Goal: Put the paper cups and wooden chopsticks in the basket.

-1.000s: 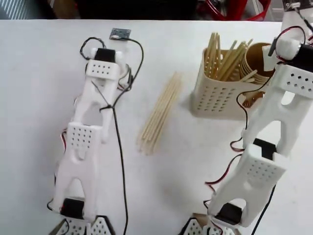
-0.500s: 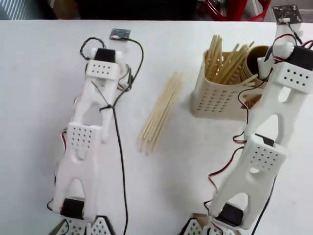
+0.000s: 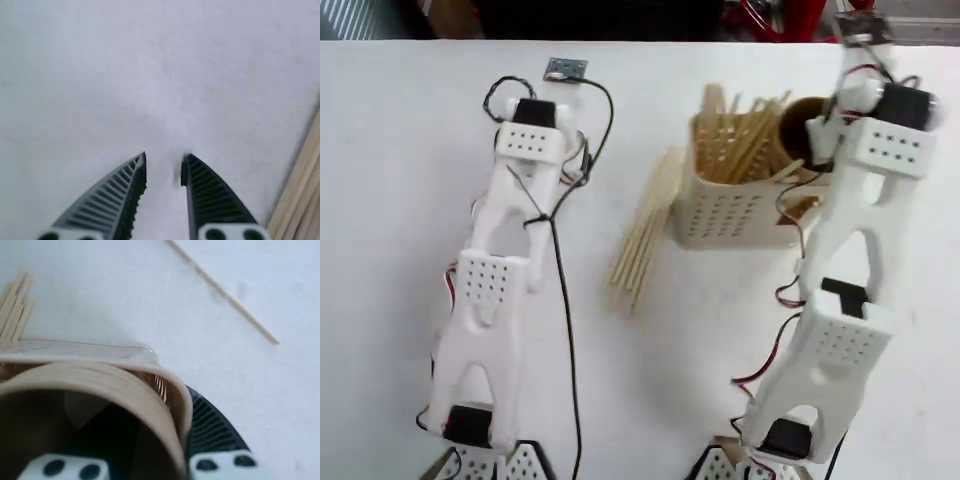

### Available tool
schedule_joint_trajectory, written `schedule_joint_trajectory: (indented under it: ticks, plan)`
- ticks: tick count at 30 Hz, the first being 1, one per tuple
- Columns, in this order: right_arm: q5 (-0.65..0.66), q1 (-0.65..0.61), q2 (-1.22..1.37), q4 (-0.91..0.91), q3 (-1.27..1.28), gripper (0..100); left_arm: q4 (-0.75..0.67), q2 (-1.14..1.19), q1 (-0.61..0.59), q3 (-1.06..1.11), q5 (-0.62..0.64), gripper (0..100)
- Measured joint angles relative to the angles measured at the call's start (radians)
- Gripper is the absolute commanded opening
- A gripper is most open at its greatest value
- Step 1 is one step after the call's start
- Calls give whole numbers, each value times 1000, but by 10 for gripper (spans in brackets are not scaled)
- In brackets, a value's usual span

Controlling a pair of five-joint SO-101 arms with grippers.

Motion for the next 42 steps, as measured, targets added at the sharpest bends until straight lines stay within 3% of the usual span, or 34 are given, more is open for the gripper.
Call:
schedule_joint_trajectory:
  ticks: [8,13,18,22,28,42]
  plan:
    - [-48,-118,-126,0,166,15,26,0,0,0,-3,129]
    - [-48,-107,-140,0,169,15,43,0,11,-2,-112,132]
    - [-48,-86,-166,0,219,16,155,-5,35,-117,-241,128]
    - [-48,-84,-229,0,298,28,180,-37,20,-164,-258,128]
    - [-46,-84,-333,3,387,195,181,-107,-6,-104,-261,128]
    - [-94,-101,-333,-8,267,201,170,-123,60,-58,-259,129]
